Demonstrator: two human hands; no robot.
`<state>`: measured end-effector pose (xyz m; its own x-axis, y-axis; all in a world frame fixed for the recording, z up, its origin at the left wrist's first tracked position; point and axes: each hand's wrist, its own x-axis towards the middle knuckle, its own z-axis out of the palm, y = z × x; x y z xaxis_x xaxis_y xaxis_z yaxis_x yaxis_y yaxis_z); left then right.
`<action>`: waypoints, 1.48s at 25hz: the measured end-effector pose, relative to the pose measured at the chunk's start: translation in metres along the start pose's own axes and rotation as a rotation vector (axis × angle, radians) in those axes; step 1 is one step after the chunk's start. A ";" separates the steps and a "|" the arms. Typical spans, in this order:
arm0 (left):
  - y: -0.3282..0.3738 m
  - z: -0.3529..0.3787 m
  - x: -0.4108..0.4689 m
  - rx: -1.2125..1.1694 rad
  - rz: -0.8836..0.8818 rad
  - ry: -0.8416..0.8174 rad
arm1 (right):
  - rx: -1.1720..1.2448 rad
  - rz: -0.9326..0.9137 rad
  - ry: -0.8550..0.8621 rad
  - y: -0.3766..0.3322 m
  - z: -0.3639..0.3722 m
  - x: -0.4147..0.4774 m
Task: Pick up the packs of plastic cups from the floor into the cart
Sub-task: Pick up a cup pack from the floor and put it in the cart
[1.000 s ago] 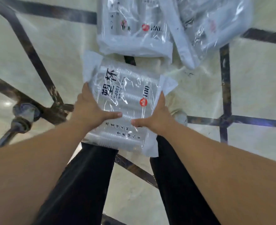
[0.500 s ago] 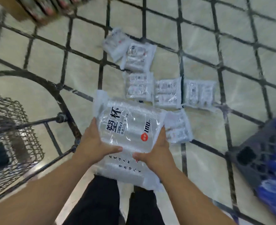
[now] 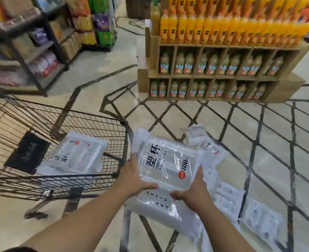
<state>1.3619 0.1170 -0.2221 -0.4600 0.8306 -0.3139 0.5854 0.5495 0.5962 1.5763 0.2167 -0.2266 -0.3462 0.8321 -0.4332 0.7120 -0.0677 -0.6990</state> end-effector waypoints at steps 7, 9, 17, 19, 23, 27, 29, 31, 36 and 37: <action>-0.118 -0.110 -0.013 -0.058 -0.145 0.098 | -0.108 -0.051 -0.113 -0.123 0.103 -0.003; -0.153 -0.135 -0.020 -0.094 -0.207 0.123 | -0.129 -0.091 -0.137 -0.155 0.136 -0.005; -0.249 -0.204 -0.046 -0.154 -0.322 0.244 | -0.187 -0.208 -0.223 -0.240 0.233 -0.012; -0.265 -0.212 -0.049 -0.170 -0.348 0.284 | -0.190 -0.232 -0.255 -0.254 0.250 -0.011; -0.275 -0.218 -0.050 -0.174 -0.364 0.314 | -0.228 -0.268 -0.298 -0.268 0.265 0.002; -0.279 -0.228 -0.032 -0.139 -0.408 0.332 | -0.239 -0.272 -0.373 -0.282 0.271 0.031; -0.280 -0.236 -0.022 -0.138 -0.446 0.342 | -0.269 -0.295 -0.394 -0.294 0.274 0.046; -0.277 -0.244 -0.013 -0.128 -0.456 0.369 | -0.266 -0.309 -0.426 -0.308 0.276 0.066; -0.261 -0.257 0.020 -0.173 -0.419 0.502 | -0.299 -0.378 -0.508 -0.339 0.277 0.120; -0.261 -0.257 0.026 -0.182 -0.432 0.519 | -0.305 -0.380 -0.518 -0.342 0.279 0.130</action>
<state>1.0250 -0.0282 -0.1958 -0.9125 0.3652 -0.1844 0.1773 0.7592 0.6262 1.1176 0.1945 -0.2025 -0.7968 0.3933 -0.4587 0.5970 0.3955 -0.6980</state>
